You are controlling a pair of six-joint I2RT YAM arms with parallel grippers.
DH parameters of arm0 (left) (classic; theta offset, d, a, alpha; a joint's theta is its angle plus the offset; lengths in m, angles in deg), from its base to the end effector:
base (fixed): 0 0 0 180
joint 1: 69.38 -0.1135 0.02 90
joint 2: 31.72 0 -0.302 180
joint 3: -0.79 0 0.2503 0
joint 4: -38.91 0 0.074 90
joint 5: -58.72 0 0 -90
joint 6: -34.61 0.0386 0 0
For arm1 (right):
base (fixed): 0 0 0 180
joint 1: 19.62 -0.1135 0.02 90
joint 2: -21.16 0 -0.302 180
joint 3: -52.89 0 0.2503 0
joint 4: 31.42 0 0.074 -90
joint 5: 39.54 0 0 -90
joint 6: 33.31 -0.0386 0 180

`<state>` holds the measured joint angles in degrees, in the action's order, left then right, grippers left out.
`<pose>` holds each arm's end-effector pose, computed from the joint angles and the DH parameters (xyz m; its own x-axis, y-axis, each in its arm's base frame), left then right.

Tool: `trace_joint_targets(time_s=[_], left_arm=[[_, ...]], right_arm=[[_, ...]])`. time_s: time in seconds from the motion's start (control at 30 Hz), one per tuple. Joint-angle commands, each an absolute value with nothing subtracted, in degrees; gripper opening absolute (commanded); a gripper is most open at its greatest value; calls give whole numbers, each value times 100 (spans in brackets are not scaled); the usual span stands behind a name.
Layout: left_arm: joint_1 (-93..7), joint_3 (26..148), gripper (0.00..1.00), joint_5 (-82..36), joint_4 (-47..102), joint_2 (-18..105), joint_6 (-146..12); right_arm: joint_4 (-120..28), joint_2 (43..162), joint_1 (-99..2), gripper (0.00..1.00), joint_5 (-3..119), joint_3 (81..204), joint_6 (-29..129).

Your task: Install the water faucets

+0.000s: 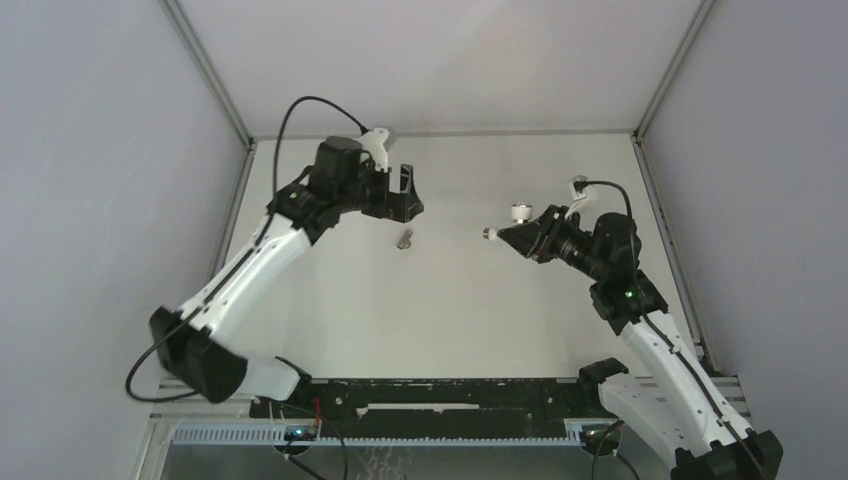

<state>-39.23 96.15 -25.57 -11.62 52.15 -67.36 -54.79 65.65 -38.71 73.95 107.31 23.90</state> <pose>0.2751 -0.1642 0.3928 -0.6503 0.1391 -0.7468 0.4413 0.8694 -0.2224 0.1438 0.0661 0.3429 -0.5455 0.3368 -0.7675 -0.4412 0.6632 0.6046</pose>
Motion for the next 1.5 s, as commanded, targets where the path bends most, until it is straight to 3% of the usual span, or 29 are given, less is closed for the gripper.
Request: trace_joint_targets(time_s=[0.0,0.17,0.47,0.77,1.23,1.3,1.47], left_arm=[[-3885,8865,100,-384,176,4423,-7754],[-3583,7664,96,289,1916,3497,-8262],[-2402,7085,100,-1469,2234,2614,-5969],[-1407,7477,100,-1986,1905,2949,-4085],[-1376,7638,92,-1282,2351,3168,-3709],[-1377,7696,88,-1332,2391,3196,-3654],[-1375,7766,66,-1206,2639,3226,-3758]], right_arm=[[-3555,6695,-3535,0,9490,10567,1223],[-2666,6867,-3501,0,10006,10490,428],[-2561,7040,-3553,0,10225,10536,-494],[-2469,6869,-3601,0,10273,10542,-623],[-2508,6779,-3749,0,10451,10543,-548],[-2519,6783,-3773,0,10432,10543,-521],[-2587,6796,-3803,0,10392,10543,-475]])
